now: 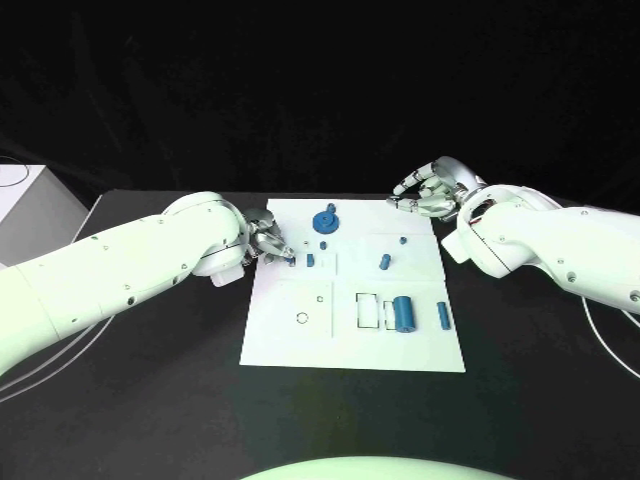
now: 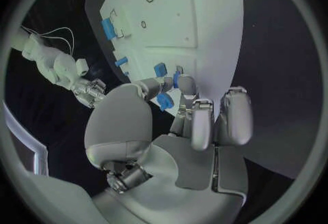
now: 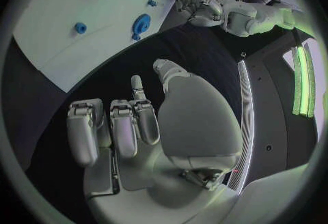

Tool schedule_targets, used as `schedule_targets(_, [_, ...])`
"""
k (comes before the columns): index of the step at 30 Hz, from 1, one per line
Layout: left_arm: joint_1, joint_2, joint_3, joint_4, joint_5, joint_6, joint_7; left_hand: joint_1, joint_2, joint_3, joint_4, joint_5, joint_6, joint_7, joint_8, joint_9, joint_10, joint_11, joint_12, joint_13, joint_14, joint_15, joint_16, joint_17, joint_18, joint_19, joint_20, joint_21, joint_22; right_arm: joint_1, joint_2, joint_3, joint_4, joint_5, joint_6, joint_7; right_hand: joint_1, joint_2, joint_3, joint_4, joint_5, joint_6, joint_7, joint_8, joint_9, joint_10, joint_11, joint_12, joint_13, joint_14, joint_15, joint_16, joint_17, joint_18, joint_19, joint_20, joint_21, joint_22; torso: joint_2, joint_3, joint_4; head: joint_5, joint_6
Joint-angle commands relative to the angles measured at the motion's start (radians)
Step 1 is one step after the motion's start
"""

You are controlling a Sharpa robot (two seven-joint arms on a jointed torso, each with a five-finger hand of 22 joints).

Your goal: Assemble the parts on the task board

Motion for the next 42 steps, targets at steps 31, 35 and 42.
schedule_targets(31, [-0.001,0.015,-0.003,-0.014,-0.017,0.055,-0.002,-0.001,0.011,0.2,-0.212,0.005,0.026,-0.019,0.006,0.0,0.004,-0.002,0.0,-0.008,0.097,-0.008,0.005,0.244,-0.005,0.004,0.0,0.006,0.013,0.0,-0.003,0.0,0.004,-0.006,0.015,0.005,0.002,0.008,0.005,-0.003,0.004,-0.005,0.0,0.003,0.001,0.026,-0.006,-0.001,0.19,0.096,-0.005,-0.007,0.238,-0.003,0.086,-0.002,-0.004,0.23,0.001,-0.0002,-0.0005,0.002,-0.003])
schedule_targets(35, [-0.001,0.018,-0.004,-0.018,-0.023,0.057,-0.002,-0.001,0.011,0.2,-0.212,0.005,0.026,-0.019,0.006,0.0,0.004,-0.002,0.0,-0.008,0.097,-0.008,0.005,0.244,-0.005,0.004,0.0,0.006,0.013,0.0,-0.003,0.0,0.005,-0.006,0.015,0.005,0.002,0.008,0.005,-0.003,0.004,-0.005,0.0,0.003,0.001,0.026,-0.006,-0.001,0.19,0.096,-0.005,-0.007,0.238,-0.003,0.086,-0.002,-0.004,0.23,0.001,-0.0005,-0.0003,0.001,-0.005])
schedule_targets(42, [-0.001,0.019,-0.005,-0.021,-0.037,0.07,-0.004,-0.002,0.012,0.2,-0.212,0.004,0.026,-0.019,0.006,-0.001,0.004,-0.002,-0.001,-0.009,0.098,-0.008,0.005,0.244,-0.006,0.004,0.0,0.007,0.013,0.0,-0.004,0.0,0.006,-0.006,0.015,0.004,0.002,0.008,0.005,-0.003,0.004,-0.005,0.0,0.003,0.001,0.026,-0.006,-0.001,0.19,0.096,-0.005,-0.007,0.238,-0.003,0.086,-0.002,-0.004,0.23,0.0,0.0001,-0.0005,0.002,-0.007])
